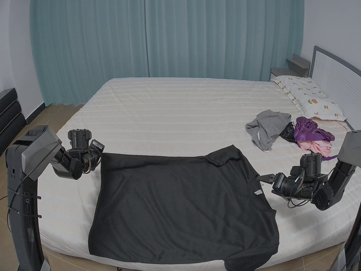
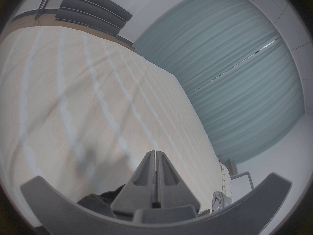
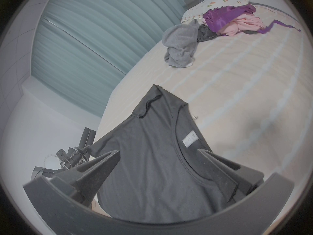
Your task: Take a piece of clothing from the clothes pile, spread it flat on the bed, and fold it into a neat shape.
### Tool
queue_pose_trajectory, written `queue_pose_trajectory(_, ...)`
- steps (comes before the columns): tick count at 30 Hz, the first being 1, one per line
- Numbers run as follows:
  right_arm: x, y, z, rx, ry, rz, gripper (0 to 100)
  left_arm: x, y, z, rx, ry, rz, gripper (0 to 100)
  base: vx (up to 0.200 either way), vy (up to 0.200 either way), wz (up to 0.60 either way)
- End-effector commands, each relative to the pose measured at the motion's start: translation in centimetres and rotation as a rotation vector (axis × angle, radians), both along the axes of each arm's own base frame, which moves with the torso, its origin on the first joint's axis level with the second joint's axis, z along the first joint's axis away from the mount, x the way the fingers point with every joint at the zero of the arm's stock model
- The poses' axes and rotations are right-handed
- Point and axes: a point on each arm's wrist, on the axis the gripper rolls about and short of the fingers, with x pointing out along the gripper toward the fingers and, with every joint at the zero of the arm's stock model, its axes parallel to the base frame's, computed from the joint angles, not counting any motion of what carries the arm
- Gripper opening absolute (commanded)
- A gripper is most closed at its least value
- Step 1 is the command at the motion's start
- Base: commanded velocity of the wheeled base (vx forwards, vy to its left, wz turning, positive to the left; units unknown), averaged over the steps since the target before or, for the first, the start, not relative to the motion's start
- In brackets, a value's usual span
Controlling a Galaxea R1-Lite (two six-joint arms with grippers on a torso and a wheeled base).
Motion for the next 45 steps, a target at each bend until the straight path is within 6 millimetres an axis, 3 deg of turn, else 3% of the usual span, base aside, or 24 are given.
queue_pose_trajectory(1, 3.4, 1.7, -1.5, -0.013, -0.033, 0.002, 100, 1.0, 0.0, -1.0, -0.006, -0.006, 0.002, 0, 0.0, 0.0, 0.0)
queue_pose_trajectory(8, 10.3, 3.7, -3.0, -0.054, -0.115, -0.036, 100, 1.9, 0.0, -0.1, -0.001, -0.051, 0.0, 0, 0.0, 0.0, 0.0)
queue_pose_trajectory(11, 12.2, 5.1, -2.9, -0.051, -0.112, -0.013, 100, 2.1, 0.0, -0.2, -0.006, -0.055, 0.001, 0, 0.0, 0.0, 0.0)
queue_pose_trajectory(13, 12.4, 5.3, -2.9, -0.051, -0.109, -0.01, 100, 2.1, 0.0, -0.2, -0.006, -0.055, 0.001, 0, 0.0, 0.0, 0.0)
queue_pose_trajectory(15, 14.1, 7.1, -3.6, -0.067, -0.068, 0.007, 100, 2.5, -0.1, -1.1, -0.008, -0.052, 0.001, 0, 0.0, 0.0, 0.0)
queue_pose_trajectory(24, 17.0, 9.1, -5.4, -0.088, -0.036, 0.015, 100, 2.6, -0.1, -1.3, -0.009, -0.048, 0.007, 0, 0.0, 0.0, 0.0)
queue_pose_trajectory(45, 22.9, 9.4, -7.7, -0.137, -0.134, -0.126, 100, 2.4, -0.3, -1.5, -0.004, -0.039, 0.009, 0, 0.0, 0.0, 0.0)
